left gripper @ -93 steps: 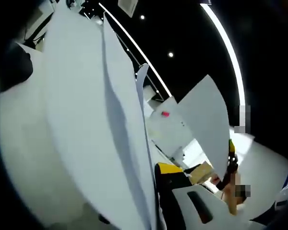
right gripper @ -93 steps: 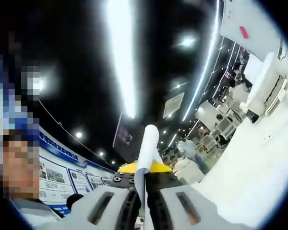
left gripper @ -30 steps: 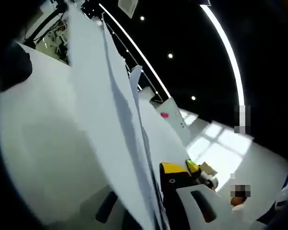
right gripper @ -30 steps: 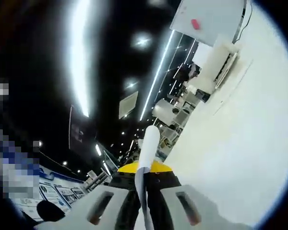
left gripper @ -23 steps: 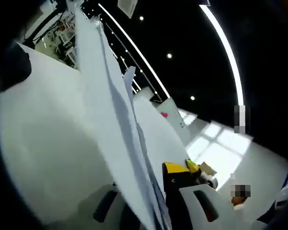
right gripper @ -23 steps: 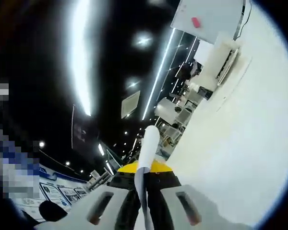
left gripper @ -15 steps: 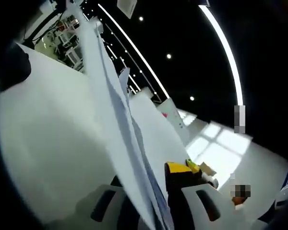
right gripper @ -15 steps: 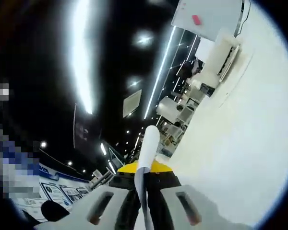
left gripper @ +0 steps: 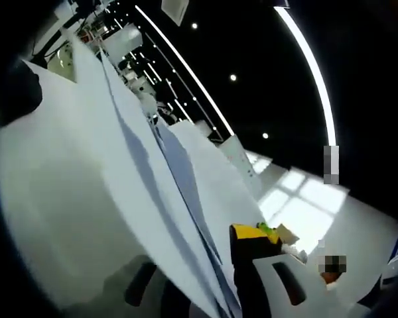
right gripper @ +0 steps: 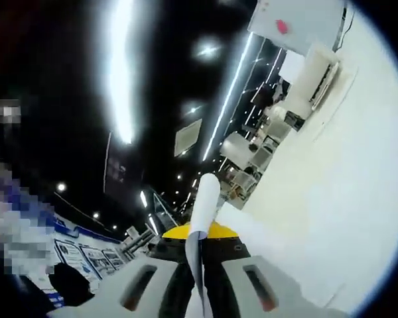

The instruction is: Organize the stack of printing papers by aligning and flattening the scattered papers on the table

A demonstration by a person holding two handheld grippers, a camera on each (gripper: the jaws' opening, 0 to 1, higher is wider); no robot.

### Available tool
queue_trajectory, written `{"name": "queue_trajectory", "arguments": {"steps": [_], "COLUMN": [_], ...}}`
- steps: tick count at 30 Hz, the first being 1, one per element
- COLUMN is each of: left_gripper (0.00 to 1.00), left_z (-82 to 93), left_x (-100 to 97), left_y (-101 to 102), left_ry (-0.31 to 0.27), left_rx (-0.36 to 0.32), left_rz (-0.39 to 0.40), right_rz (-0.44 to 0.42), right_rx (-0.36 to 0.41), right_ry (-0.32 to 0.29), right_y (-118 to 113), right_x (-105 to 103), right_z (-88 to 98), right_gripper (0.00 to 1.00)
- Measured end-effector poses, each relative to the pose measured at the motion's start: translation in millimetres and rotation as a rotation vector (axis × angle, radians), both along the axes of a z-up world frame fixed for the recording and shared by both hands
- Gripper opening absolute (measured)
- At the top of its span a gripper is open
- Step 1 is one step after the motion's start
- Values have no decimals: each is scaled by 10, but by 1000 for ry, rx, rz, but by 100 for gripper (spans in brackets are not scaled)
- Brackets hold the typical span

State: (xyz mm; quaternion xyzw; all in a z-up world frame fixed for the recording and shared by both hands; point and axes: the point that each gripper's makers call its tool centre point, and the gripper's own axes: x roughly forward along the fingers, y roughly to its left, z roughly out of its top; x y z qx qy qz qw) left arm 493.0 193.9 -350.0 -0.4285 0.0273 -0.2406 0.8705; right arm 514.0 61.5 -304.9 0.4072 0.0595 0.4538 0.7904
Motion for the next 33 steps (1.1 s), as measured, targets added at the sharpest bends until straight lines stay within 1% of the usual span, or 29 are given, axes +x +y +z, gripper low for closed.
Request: {"name": "queue_trajectory", "arguments": {"steps": [1, 3, 5, 8, 11, 24, 31, 33], "left_gripper": [22, 22, 22, 22, 21, 21, 20, 19], "left_z": [1, -4, -6, -9, -12, 1, 6, -2], "left_x": [0, 1, 4, 11, 14, 8, 8, 8], "left_y": [-3, -4, -2, 5, 16, 8, 14, 7], "left_ry": [-1, 0, 0, 1, 2, 3, 3, 2], "left_rx": [1, 5, 5, 3, -1, -4, -10, 5], "left_rz": [0, 1, 0, 1, 4, 4, 4, 3], "right_rz": [8, 9, 14, 13, 14, 27, 31, 33], "right_rx": [-3, -14, -22, -26, -26, -33, -33, -37], "right_ry": [-15, -28, -44, -59, -70, -71, -72, -70], "right_y": [29, 29, 73, 84, 154, 294, 311, 316], "right_x": [-46, -11, -68, -109, -182, -287, -280, -273], "right_z": [26, 34, 49, 65, 87, 61, 57, 45], "right_gripper": [0, 0, 0, 0, 0, 0, 0, 0]}}
